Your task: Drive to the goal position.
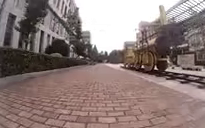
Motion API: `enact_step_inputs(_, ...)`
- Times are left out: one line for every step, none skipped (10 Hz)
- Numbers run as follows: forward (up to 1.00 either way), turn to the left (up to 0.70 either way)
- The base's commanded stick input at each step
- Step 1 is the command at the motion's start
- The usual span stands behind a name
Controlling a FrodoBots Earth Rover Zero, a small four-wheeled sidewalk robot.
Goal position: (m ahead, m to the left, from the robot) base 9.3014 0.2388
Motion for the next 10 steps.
enact_step_inputs(0.7,0.0)
enact_step_inputs(0.7,0.0)
enact_step_inputs(0.7,0.0)
enact_step_inputs(0.7,0.0)
enact_step_inputs(0.7,0.0)
enact_step_inputs(0.7,0.0)
enact_step_inputs(0.7,0.0)
enact_step_inputs(0.7,0.0)
enact_step_inputs(0.7,0.0)
enact_step_inputs(0.7,0.0)
